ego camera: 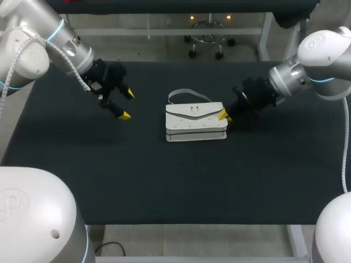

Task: Pick up the bag, open it, inspect its contents, close it, and place it on the opposite side

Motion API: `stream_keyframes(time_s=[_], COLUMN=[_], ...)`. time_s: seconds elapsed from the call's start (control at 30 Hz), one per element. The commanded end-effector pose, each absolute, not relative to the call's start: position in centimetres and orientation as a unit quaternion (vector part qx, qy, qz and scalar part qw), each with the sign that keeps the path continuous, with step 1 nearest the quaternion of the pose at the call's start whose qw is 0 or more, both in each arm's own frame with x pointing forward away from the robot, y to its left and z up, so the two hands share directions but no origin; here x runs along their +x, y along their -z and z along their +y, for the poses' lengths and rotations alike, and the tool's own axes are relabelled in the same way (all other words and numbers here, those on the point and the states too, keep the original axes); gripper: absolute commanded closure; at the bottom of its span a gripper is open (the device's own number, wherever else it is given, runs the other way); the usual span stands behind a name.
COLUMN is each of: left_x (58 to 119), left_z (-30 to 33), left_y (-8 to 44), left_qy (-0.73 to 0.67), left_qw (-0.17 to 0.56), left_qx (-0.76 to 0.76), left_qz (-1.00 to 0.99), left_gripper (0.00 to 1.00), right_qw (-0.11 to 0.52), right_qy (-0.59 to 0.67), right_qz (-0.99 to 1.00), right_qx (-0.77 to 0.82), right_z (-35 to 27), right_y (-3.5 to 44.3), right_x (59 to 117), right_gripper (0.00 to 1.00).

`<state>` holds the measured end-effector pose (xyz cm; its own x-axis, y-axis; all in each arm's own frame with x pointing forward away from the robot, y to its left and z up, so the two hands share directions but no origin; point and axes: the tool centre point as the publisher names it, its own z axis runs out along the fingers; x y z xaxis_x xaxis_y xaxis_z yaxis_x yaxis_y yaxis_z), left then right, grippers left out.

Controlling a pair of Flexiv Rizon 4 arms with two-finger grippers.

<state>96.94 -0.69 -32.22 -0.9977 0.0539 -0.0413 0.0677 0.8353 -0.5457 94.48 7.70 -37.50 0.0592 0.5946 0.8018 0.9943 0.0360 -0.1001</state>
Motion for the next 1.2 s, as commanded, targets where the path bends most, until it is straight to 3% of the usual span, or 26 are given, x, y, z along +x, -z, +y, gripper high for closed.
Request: stream_keyframes(time_s=[0.03, 1.2], left_x=[96.9, 96.9], left_z=[-0.7, -0.7], left_y=[32.3, 32.3], left_qy=[0.286, 0.286], left_qw=[0.013, 0.013], left_qx=[0.032, 0.032], left_qz=[0.957, 0.957], left_gripper=[0.00, 0.00], right_qw=[0.330, 0.341], right_qy=[0.306, 0.314], right_qz=[-0.617, -0.602], right_qx=[-0.646, -0.650], right_z=[8.4, 11.4], right_y=[37.3, 37.3], right_x=[93.5, 93.7], right_gripper=[1.00, 1.00])
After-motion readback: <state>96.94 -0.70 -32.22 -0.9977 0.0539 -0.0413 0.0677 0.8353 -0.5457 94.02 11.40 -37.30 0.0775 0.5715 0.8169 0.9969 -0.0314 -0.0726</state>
